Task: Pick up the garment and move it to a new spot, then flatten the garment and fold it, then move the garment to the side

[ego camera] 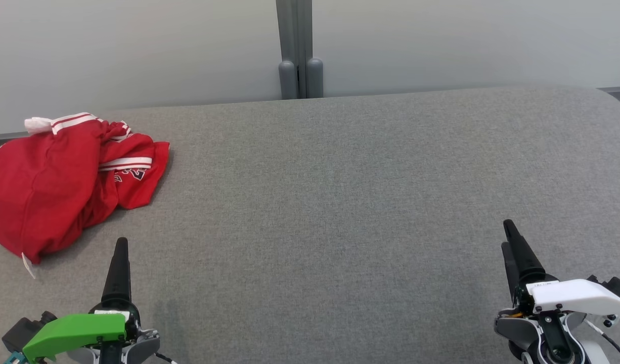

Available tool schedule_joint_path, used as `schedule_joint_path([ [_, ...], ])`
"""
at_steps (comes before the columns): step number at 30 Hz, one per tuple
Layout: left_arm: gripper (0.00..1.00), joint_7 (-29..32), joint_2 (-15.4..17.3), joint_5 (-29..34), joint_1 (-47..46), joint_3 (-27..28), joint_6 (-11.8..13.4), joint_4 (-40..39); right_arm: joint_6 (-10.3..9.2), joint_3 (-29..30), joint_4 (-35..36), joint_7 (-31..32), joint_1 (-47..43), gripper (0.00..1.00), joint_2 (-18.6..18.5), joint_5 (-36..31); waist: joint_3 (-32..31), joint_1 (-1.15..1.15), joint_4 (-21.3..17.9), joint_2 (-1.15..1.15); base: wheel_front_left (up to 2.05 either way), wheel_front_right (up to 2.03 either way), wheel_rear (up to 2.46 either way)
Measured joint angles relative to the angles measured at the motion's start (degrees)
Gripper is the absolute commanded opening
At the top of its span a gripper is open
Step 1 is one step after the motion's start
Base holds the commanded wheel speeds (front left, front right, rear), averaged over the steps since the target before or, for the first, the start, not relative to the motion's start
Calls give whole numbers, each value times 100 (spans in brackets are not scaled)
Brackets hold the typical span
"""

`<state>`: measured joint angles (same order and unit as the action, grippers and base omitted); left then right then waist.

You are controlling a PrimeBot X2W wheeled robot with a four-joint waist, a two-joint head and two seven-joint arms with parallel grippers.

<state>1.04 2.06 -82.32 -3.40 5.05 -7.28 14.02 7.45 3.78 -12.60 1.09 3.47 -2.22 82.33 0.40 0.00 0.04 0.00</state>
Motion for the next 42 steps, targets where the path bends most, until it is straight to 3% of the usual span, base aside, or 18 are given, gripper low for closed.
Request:
schedule_joint_path([
  [22,100,-470,12,2413,16,-214,226,-401,0,-274,405,-480,-62,100,-12,-1996,-8,0,8,0,0,0,0],
  [42,100,-818,24,4452,55,-370,249,-442,0,-474,515,-824,-92,100,-23,-3530,-7,0,46,0,0,0,0],
])
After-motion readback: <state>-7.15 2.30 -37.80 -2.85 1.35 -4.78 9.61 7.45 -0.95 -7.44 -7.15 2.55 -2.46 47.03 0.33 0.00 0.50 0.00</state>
